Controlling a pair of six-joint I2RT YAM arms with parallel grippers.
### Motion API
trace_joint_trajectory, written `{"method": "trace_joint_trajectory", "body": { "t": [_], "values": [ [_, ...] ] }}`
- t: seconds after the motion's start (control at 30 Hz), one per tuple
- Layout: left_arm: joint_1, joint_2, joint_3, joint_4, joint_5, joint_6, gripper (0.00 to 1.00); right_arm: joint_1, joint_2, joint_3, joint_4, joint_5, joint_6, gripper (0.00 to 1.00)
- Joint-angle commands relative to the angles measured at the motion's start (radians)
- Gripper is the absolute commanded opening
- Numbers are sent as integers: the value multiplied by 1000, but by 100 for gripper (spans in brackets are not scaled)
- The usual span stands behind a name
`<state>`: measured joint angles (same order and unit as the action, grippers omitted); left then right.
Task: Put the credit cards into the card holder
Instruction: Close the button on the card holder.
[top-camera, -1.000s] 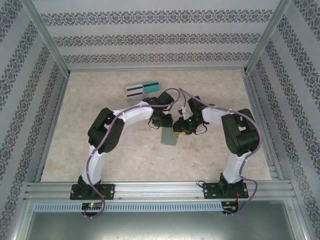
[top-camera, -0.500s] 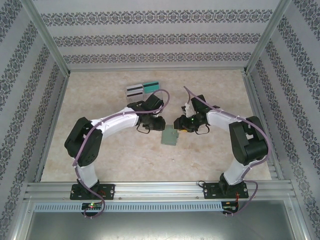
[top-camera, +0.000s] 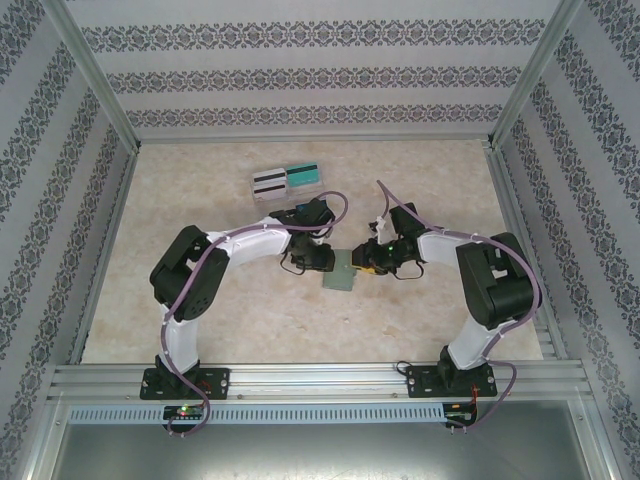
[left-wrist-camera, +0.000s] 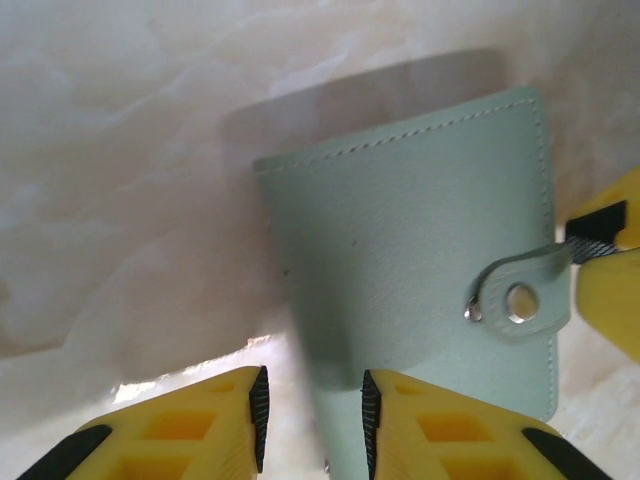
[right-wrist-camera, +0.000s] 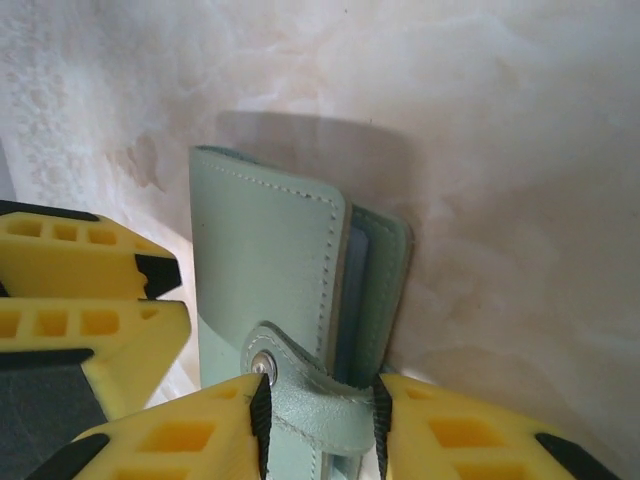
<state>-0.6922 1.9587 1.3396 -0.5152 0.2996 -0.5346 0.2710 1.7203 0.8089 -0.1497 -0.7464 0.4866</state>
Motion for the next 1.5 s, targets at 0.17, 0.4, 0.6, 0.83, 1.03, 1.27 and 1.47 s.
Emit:
{"method": "trace_joint_trajectory", "body": {
  "t": [0.17, 0.4, 0.6, 0.83, 1.03, 1.27, 1.47],
  "values": [
    [-24, 49, 35, 21, 30, -8, 32, 19, 27, -11, 65, -44, 32, 32],
    [-30, 57, 39, 27, 28, -10, 31, 44, 31, 8, 20, -10, -5, 32],
    [-30, 58, 44, 24, 26, -11, 31, 65, 25, 18, -27, 37, -28, 32],
    [-41, 65, 46, 38, 33, -21, 31, 91, 43, 30, -38, 83, -41, 32],
    [-51, 65, 38, 53, 37, -34, 31, 123, 58, 52, -24, 91, -23, 32],
    [-59, 78, 33, 85, 43, -53, 30, 149, 62, 63, -40, 65, -25, 32],
    [-59, 82, 26, 93, 32, -63, 29, 154, 48, 53, -91, 59, -73, 32]
  ]
}}
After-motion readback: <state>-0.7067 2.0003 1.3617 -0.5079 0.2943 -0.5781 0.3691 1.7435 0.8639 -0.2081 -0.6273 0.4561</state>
